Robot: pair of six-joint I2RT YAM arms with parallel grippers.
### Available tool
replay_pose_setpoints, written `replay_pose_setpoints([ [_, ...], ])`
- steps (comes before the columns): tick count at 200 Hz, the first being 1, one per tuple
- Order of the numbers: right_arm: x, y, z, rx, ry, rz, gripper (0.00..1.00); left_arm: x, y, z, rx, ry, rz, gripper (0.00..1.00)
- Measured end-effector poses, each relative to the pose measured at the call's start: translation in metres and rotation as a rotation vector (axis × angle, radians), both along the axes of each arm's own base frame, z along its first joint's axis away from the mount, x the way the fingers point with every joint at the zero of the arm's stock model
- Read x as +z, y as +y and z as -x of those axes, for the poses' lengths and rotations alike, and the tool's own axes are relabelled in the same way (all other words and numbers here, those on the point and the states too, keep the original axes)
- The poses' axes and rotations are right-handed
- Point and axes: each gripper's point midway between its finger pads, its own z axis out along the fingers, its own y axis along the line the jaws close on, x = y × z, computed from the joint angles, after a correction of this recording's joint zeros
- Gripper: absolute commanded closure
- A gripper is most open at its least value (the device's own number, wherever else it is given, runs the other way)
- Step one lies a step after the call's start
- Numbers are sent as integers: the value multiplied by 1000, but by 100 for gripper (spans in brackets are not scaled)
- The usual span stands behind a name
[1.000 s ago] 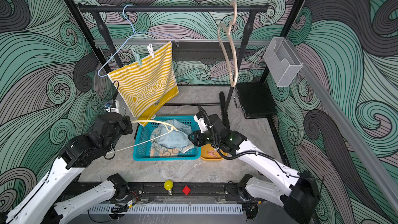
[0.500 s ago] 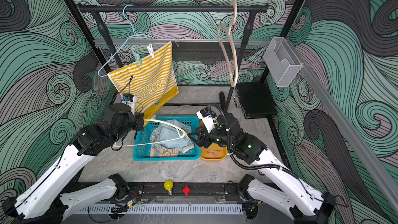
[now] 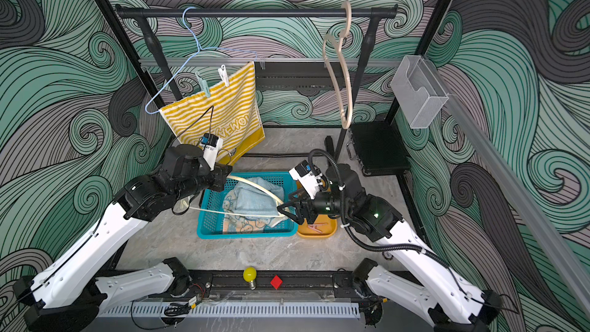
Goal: Remove the clothespins securing towels to the hanger
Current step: Place the hanger on the clothesline.
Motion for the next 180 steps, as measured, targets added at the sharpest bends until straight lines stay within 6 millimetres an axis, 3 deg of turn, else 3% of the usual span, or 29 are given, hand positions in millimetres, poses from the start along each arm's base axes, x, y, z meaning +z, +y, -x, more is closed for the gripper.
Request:
replay_pose_setpoints([
  [91, 9, -35, 33, -18, -35, -9, 29, 3, -42, -17, -100, 25, 13, 100],
  [180, -12, -39, 20, -72, -39, 72, 29, 9, -67, -13, -178, 13, 7, 100],
])
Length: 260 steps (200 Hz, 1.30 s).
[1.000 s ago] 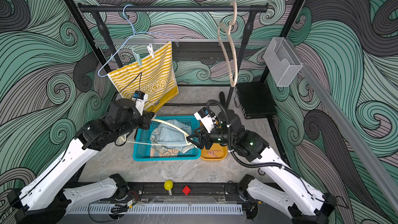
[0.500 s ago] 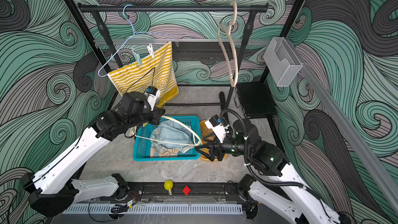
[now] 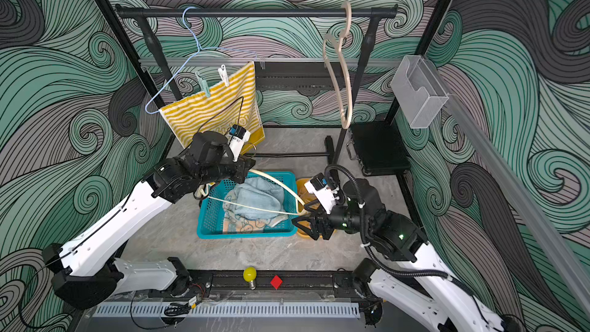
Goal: Remove the clothespins securing towels to the hanger
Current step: Place the hanger on the clothesline.
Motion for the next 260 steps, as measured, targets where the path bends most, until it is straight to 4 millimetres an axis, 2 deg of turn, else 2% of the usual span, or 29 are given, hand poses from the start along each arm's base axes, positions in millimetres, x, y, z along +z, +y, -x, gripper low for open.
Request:
replay_pose_setpoints([
  [81, 14, -12, -13, -91, -89, 10, 28, 0, -4, 3, -13, -6, -6, 100],
  [118, 8, -9, -17, -94, -74, 27, 29, 3, -8, 2, -18, -17, 5, 100],
  [142, -5, -6, -21, -92, -53, 47, 30, 7, -9, 2, -21, -25, 13, 100],
  [165, -13, -3, -23, -89, -38, 61, 38, 10, -11, 3, -25, -33, 21, 100],
  [194, -10, 1, -26, -84, -48, 47, 51, 11, -11, 3, -28, -34, 22, 100],
  [215, -6, 3, -27, -81, -63, 33, 72, 11, -12, 3, -29, -35, 24, 100],
  [233, -2, 4, -29, -77, -80, 22, 100, 11, -12, 3, -28, -37, 25, 100],
  [260, 0, 5, -29, -73, -84, 13, 100, 14, -12, 2, -27, -45, 30, 100],
])
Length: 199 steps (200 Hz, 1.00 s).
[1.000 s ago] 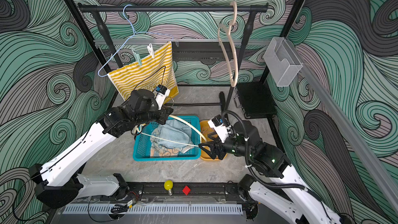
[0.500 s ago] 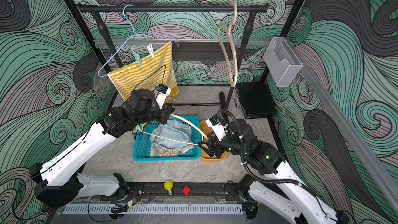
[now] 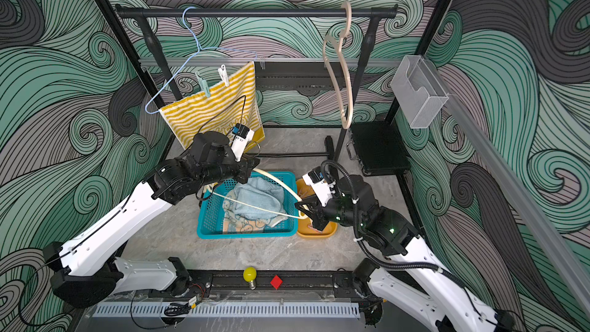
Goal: Remove the clothespins securing towels to the hanger
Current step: Place the hanger on the clothesline.
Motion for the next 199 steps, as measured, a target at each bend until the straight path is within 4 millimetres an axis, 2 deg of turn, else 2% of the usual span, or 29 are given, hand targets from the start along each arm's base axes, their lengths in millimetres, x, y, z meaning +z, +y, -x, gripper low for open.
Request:
replay_pose_setpoints([
  [8, 1, 0, 0, 1, -3, -3, 100, 0, 0, 0, 1, -2, 1, 98],
  [21, 2, -1, 2, 0, -7, -7, 100, 2, 0, 0, 4, -4, 4, 67],
  [26, 3, -2, 2, 0, -8, -8, 100, 3, 0, 0, 8, -8, 7, 58],
  [46, 2, -8, 3, -22, -10, 2, 100, 9, 4, -2, 35, -21, 27, 43],
  [85, 13, -20, -2, -90, -42, 15, 100, 28, 15, 0, 83, -61, 76, 41],
  [120, 34, -35, -6, -166, -108, 2, 100, 47, 29, 8, 109, -106, 117, 39],
  [149, 57, -45, -13, -228, -169, -11, 100, 62, 49, 22, 133, -163, 167, 39],
  [173, 75, -51, -22, -279, -223, -5, 100, 69, 63, 30, 152, -199, 195, 39],
  [199, 90, -57, -34, -333, -280, 26, 100, 70, 67, 30, 168, -208, 195, 38],
])
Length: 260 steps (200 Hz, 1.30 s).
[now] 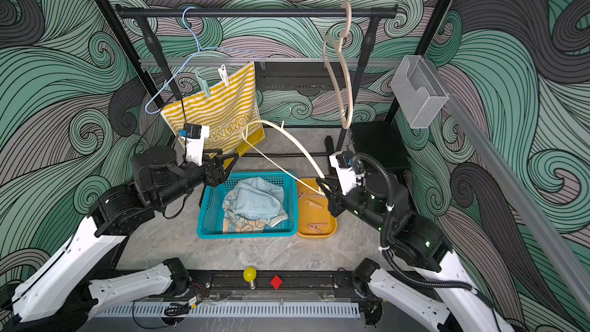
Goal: Remove the clothespins securing towels to the hanger
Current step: Place the hanger on the clothesline.
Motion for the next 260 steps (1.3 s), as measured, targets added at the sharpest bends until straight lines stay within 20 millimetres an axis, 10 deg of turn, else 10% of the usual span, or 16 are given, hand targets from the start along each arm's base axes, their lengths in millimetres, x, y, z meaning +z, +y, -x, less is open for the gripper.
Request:
replay_pose_setpoints([
  [98, 69, -7, -49, -192, -206, 89, 100, -10, -4, -13, 35, 11, -27, 38],
  [260, 125, 9, -82, -262, -327, 62, 100, -18, -14, -25, 42, 20, -53, 39],
])
